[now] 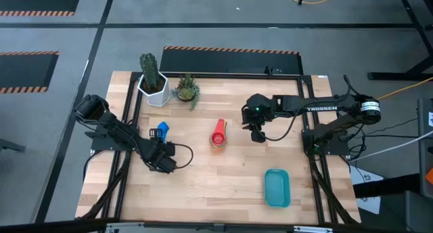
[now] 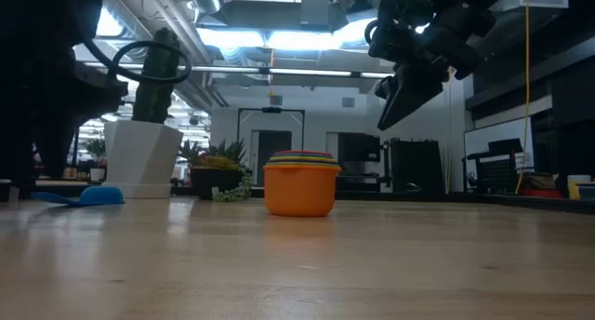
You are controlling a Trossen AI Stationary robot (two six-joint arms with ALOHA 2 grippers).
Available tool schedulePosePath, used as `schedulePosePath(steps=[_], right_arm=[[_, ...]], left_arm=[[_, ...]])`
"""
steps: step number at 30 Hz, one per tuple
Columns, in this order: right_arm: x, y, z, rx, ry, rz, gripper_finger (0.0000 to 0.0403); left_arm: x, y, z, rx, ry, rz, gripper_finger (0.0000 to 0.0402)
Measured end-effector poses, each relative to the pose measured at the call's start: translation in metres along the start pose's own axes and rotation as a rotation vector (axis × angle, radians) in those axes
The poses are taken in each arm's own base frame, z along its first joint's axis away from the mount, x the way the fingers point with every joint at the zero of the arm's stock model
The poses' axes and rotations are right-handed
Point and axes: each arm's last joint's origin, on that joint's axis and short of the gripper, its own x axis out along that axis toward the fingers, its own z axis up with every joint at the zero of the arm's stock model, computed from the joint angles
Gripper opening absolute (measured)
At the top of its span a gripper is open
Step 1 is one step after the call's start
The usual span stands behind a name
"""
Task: Nest measuring cups in basket
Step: Stack the blue measuring cup on top of the red measuring cup
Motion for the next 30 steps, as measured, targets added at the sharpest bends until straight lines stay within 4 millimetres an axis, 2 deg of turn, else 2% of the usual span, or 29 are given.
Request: schedulePosePath(steps=[20, 30], right_arm=[[0.0, 0.0, 0.0, -0.001, -0.003, 0.0, 0.01], [0.0, 0.0, 0.0, -0.001, -0.003, -0.001, 0.01]], left_arm=[[0.024, 0.001, -0.01, -0.001, -0.043, 0.063, 0.0166], [0.025, 0.0, -0.011, -0.001, -0.051, 0.061, 0.0148]])
